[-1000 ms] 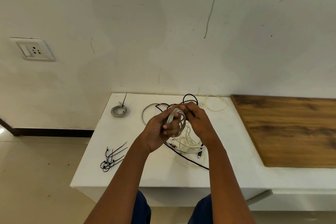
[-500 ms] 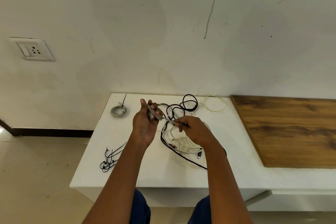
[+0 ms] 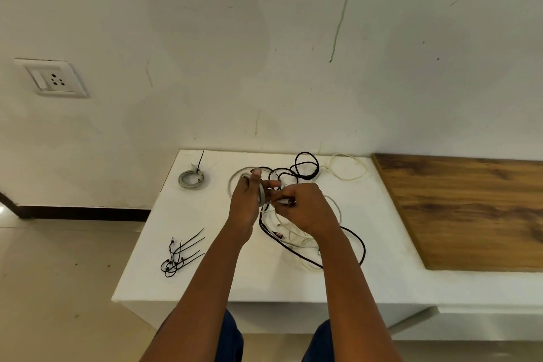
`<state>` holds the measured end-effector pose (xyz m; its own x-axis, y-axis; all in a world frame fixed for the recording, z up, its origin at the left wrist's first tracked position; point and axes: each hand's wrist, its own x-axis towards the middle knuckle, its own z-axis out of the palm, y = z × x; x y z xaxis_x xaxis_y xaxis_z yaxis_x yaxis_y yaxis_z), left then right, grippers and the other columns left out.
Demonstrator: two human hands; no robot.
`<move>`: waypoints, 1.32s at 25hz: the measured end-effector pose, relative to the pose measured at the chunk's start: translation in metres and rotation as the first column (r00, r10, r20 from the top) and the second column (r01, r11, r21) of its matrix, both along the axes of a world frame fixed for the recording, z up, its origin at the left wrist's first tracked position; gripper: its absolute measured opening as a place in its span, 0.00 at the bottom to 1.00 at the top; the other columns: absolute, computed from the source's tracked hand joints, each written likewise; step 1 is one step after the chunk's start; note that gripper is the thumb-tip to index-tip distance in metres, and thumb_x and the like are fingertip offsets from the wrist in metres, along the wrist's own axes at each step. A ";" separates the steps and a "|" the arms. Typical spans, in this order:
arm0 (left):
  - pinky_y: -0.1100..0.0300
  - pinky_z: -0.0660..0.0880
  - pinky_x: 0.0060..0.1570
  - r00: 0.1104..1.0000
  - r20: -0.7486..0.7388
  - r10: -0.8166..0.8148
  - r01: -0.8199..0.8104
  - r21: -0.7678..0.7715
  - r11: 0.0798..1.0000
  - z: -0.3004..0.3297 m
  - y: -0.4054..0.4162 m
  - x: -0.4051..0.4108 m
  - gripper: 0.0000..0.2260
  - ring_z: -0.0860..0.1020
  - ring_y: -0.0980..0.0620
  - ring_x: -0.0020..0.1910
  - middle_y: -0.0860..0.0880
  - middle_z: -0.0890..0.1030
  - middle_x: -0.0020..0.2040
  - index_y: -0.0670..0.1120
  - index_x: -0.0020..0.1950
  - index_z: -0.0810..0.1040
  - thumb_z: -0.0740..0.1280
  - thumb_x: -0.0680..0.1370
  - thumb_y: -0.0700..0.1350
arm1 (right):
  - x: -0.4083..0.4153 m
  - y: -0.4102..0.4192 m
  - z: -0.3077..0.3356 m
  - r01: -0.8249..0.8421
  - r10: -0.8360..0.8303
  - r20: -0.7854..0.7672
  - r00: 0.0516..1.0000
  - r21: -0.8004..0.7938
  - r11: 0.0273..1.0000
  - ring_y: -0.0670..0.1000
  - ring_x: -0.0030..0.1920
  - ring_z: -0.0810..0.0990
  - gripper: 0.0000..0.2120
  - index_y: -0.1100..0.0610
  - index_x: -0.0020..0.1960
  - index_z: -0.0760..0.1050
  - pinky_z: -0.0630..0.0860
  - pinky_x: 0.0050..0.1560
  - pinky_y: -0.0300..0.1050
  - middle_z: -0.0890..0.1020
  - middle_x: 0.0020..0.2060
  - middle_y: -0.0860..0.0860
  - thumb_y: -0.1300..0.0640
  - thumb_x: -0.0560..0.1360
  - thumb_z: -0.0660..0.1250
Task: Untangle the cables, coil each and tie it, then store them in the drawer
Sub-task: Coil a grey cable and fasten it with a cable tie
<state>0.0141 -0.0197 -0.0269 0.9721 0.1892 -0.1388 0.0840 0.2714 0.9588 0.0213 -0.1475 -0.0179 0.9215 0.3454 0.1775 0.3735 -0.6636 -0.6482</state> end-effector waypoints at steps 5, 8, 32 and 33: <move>0.70 0.70 0.36 0.998 -0.066 -0.003 0.025 0.339 0.941 -0.005 -0.001 -0.001 0.19 0.76 0.58 0.38 0.49 0.79 0.41 0.40 0.49 0.74 0.57 0.81 0.56 | -0.003 0.000 0.000 -0.013 0.011 0.019 1.000 0.115 0.993 0.45 0.38 0.81 0.07 0.56 0.46 0.83 0.75 0.43 0.37 0.85 0.39 0.51 0.63 0.68 0.72; 0.65 0.69 0.39 0.998 -0.053 -0.027 0.047 0.422 0.906 -0.008 -0.001 -0.003 0.20 0.72 0.55 0.37 0.50 0.75 0.38 0.39 0.49 0.73 0.56 0.80 0.57 | -0.002 -0.001 -0.001 -0.041 0.060 -0.082 0.995 0.213 0.976 0.43 0.38 0.81 0.08 0.57 0.47 0.80 0.76 0.43 0.31 0.85 0.40 0.51 0.63 0.68 0.73; 0.65 0.68 0.24 0.935 -0.121 -0.334 0.344 0.074 0.936 0.006 0.001 -0.012 0.22 0.72 0.52 0.21 0.46 0.76 0.24 0.41 0.40 0.78 0.48 0.80 0.49 | -0.006 -0.015 0.000 -0.040 0.172 -0.279 0.945 0.423 0.905 0.37 0.52 0.77 0.20 0.45 0.60 0.75 0.69 0.50 0.23 0.81 0.52 0.48 0.57 0.71 0.73; 0.65 0.69 0.25 0.939 -0.119 -0.324 0.333 0.068 0.940 0.005 0.001 -0.012 0.22 0.72 0.52 0.21 0.46 0.76 0.24 0.42 0.39 0.78 0.48 0.80 0.48 | -0.006 -0.014 -0.001 -0.037 0.167 -0.275 0.947 0.422 0.906 0.38 0.52 0.77 0.18 0.44 0.58 0.76 0.68 0.49 0.21 0.81 0.51 0.48 0.57 0.71 0.72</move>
<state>0.0017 -0.0191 -0.0215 0.9629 -0.1225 -0.2405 0.2556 0.1286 0.9582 0.0151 -0.1611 -0.0184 0.9166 0.3972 0.0460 0.1713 -0.2861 -0.9428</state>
